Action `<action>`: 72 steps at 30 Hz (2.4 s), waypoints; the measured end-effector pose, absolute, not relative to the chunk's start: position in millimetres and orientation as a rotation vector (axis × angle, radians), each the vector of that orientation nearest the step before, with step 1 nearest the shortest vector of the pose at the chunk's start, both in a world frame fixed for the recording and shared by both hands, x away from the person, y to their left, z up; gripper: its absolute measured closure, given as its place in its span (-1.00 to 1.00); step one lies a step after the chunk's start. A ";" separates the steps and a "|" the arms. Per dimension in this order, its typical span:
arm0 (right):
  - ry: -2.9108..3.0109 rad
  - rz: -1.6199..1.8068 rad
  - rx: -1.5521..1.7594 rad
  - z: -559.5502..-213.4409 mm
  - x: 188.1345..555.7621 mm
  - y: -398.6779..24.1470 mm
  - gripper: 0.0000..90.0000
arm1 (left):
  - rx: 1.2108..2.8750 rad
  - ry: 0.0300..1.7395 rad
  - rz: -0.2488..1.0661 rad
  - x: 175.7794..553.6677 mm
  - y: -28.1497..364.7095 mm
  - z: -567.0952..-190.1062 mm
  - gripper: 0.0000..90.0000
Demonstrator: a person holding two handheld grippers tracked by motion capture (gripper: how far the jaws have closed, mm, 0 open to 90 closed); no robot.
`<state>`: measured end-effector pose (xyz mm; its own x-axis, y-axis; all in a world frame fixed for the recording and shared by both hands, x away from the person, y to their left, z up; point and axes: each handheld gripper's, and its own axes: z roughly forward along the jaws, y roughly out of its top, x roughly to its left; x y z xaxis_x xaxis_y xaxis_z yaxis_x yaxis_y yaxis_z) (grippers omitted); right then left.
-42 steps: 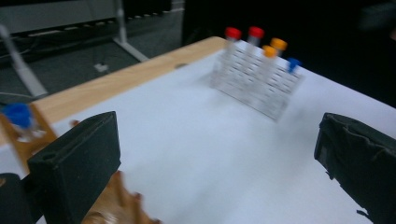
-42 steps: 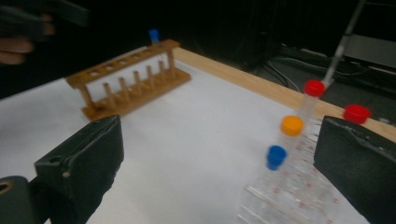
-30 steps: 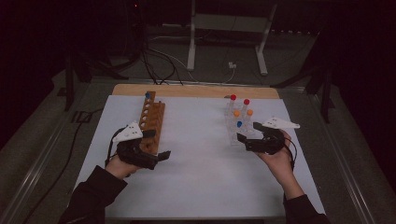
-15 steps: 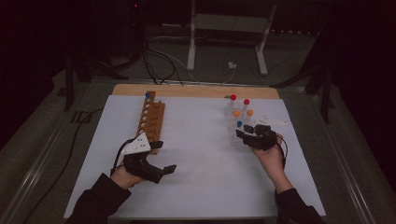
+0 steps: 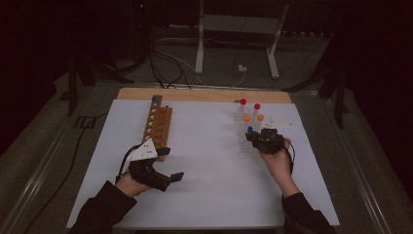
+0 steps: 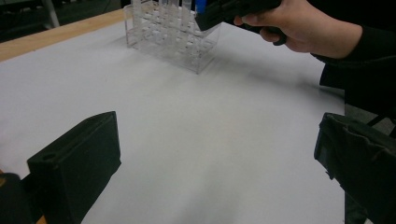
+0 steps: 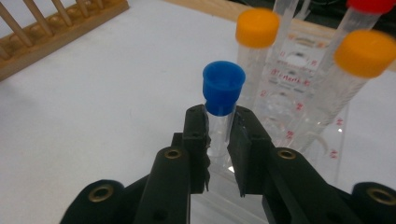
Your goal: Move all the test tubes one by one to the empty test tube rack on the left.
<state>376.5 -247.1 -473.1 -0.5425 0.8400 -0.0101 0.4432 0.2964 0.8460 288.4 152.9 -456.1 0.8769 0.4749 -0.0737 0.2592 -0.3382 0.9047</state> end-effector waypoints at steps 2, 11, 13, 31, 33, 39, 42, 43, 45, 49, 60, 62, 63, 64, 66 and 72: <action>2.095 1.167 1.140 -468.0 374.0 -248.7 0.70 | 1.935 0.542 0.248 288.4 153.1 -454.9 -0.97; 2.044 1.202 1.056 -428.9 358.3 -250.2 0.70 | 1.920 0.527 0.251 288.8 153.0 -444.9 -0.97; 2.035 1.214 1.035 -420.6 353.5 -249.7 0.70 | 1.911 0.523 0.245 288.7 152.1 -442.7 -0.97; 2.259 1.273 0.819 -431.8 309.0 -197.7 0.70 | 1.907 0.435 0.219 291.7 122.3 -429.4 -0.96; 2.285 1.276 0.803 -437.1 304.6 -191.5 0.70 | 1.907 0.426 0.218 291.8 118.8 -428.4 -0.96; 2.347 1.290 0.767 -447.9 293.3 -178.1 0.70 | 1.903 0.390 0.212 291.4 106.4 -426.7 -0.90; 2.371 1.296 0.749 -450.8 288.5 -173.1 0.70 | 1.906 0.373 0.212 292.0 98.9 -426.5 -0.82; 2.375 1.298 0.744 -451.7 287.1 -171.6 0.70 | 1.906 0.370 0.210 292.2 96.0 -426.6 -0.82; 2.386 1.302 0.736 -453.0 284.8 -169.3 0.70 | 1.898 0.356 0.211 292.9 91.4 -426.9 -0.65; 2.398 1.304 0.726 -453.7 281.8 -166.4 0.70 | 1.906 0.329 0.209 294.6 79.7 -428.2 -0.42; 2.406 1.315 0.715 -452.8 278.7 -165.2 0.70 | 1.953 0.314 0.228 304.2 57.2 -436.2 0.17; 2.407 1.319 0.718 -453.3 279.3 -165.6 0.70 | 1.966 0.317 0.243 305.3 52.2 -437.2 0.27; 2.405 1.317 0.719 -453.3 279.4 -165.9 0.70 | 1.970 0.310 0.240 305.8 50.1 -437.7 0.32; 2.406 1.318 0.720 -453.2 279.6 -166.1 0.70 | 1.978 0.310 0.250 306.0 48.0 -438.2 0.36; 2.405 1.316 0.718 -452.8 279.5 -166.6 0.70 | 1.986 0.301 0.248 306.3 45.5 -439.1 0.50; 2.399 1.324 0.724 -452.0 279.8 -168.6 0.70 | 1.986 0.275 0.261 305.3 43.3 -437.5 0.71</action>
<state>279.8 -168.6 -452.0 -0.8257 0.5637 -0.0232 0.2806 0.4461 0.8499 305.3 43.3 -437.5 0.9494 0.3083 0.0598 0.0757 -0.4094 0.9092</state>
